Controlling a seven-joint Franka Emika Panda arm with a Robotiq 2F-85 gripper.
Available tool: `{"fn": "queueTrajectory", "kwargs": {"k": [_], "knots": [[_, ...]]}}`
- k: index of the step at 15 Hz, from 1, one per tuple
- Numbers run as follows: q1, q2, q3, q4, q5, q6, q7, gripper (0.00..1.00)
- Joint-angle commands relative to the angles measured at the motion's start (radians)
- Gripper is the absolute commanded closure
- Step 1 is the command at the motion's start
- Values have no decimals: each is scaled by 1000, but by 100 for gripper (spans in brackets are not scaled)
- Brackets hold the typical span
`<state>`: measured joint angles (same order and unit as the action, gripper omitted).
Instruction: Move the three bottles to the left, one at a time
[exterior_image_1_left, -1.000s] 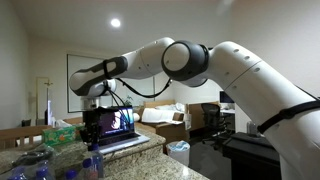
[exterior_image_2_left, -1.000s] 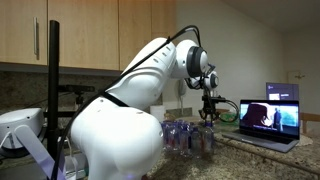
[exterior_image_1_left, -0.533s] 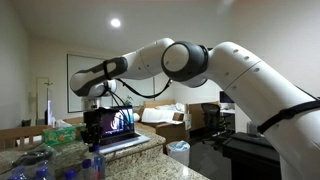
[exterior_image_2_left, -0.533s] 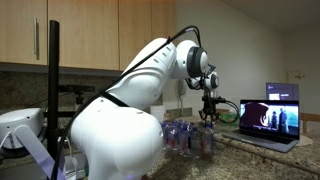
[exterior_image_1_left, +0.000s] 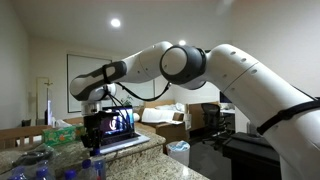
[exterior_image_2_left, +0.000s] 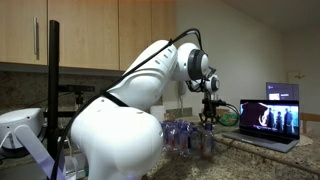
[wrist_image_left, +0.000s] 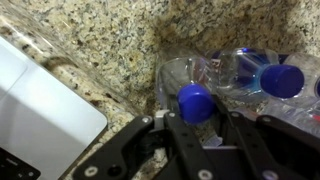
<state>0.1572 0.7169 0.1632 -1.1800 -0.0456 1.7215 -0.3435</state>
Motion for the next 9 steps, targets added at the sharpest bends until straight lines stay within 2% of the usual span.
{"fn": "queueTrajectory", "kwargs": {"k": [1,3,4,6,9], "knots": [[3,20,0,35,17,-20,21,87],[6,25,0,43,16,-20,25,85],[7,27,0,49,15,-25,24,41],[8,31,0,55,16,-30,24,34],[9,29,1,53,16,-30,23,16]]}}
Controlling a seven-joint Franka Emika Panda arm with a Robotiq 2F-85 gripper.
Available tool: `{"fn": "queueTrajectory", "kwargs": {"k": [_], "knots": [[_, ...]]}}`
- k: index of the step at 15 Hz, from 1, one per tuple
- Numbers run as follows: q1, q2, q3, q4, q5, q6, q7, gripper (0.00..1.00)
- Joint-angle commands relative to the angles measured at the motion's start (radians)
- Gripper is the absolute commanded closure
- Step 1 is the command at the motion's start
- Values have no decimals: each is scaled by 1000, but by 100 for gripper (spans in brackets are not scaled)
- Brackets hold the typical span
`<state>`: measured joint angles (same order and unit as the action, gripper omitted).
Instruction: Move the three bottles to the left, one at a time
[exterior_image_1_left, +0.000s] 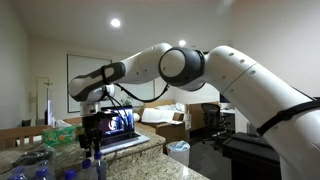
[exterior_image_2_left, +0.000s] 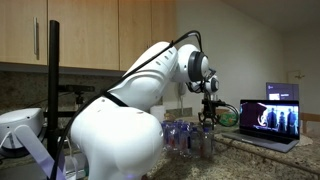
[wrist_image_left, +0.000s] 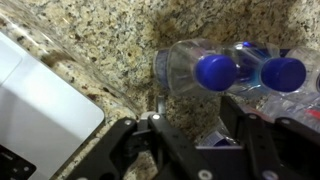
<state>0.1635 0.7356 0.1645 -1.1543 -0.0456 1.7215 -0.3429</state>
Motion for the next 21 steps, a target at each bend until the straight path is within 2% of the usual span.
{"fn": "queueTrajectory", "kwargs": {"k": [1,3,6,9,13,21], "knots": [[2,10,0,27,16,-30,22,9],[1,9,0,27,17,-32,23,0],[4,-2,-2,26,12,-35,28,0],[10,-77,-5,-21,5,-21,66,0],[-2,-271,-16,-194,27,43,253,0],[-30,-575,-74,-526,113,38,580,0]]}}
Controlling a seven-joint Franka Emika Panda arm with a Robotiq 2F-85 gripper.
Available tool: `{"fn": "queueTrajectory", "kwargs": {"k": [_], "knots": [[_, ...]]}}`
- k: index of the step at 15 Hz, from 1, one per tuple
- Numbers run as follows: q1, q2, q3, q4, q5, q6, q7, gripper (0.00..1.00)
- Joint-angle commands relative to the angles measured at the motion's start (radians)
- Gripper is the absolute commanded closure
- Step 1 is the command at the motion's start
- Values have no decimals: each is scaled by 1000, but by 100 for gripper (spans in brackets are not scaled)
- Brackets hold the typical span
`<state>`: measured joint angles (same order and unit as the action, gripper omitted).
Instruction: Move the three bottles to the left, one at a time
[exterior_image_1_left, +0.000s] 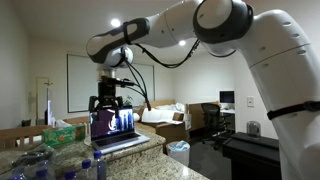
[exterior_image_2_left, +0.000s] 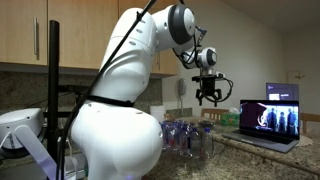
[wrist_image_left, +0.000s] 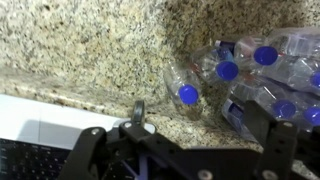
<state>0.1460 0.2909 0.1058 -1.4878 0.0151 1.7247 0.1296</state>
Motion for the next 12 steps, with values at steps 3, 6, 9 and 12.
{"fn": "queueTrajectory", "kwargs": {"k": [3,6,9,12], "knots": [[-21,-218,-33,-343,112,46,206,0],[-32,-306,-45,-504,187,84,291,0],[-35,-261,-40,-463,177,61,275,0],[-40,-303,-41,-522,186,81,288,0]]}}
